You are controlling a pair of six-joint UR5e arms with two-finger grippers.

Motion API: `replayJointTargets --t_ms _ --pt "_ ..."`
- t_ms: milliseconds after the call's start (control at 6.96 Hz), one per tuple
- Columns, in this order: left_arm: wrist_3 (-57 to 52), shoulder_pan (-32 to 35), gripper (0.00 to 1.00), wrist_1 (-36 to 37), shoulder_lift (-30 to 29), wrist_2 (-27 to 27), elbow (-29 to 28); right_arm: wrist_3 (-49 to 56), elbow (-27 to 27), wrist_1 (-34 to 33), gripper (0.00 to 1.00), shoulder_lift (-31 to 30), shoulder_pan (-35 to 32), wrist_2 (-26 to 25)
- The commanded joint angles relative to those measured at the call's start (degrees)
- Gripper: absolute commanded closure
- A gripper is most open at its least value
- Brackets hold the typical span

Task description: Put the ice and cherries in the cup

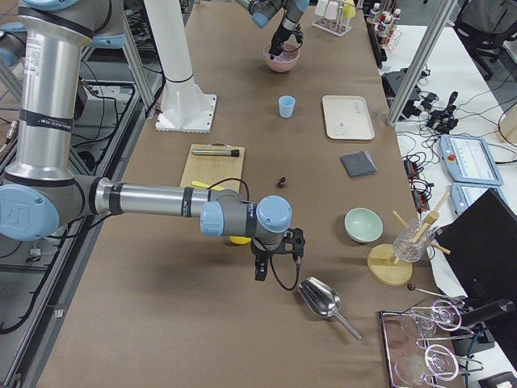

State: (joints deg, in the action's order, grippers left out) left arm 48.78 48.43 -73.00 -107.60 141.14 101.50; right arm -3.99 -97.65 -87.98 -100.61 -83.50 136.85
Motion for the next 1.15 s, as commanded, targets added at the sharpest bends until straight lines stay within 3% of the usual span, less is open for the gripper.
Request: replayJointTargets --t_ms 0,719,863,1006 --pt "0.0 -0.26 0.48 -0.03 -0.15 0.01 -0.33 -0.05 0.0 0.0 0.0 0.06 0.0 0.0" --pt "-0.09 -2.63 0.5 0.14 -0.85 -0.17 -0.95 -0.05 0.0 0.0 0.0 0.06 0.09 0.0" --pt "-0.09 -2.63 0.62 0.14 -0.86 -0.17 -0.86 0.04 0.0 0.0 0.0 0.06 0.09 0.0" --pt "-0.09 -2.46 0.8 0.14 -0.86 -0.08 -0.86 0.04 0.0 0.0 0.0 0.06 0.09 0.0"
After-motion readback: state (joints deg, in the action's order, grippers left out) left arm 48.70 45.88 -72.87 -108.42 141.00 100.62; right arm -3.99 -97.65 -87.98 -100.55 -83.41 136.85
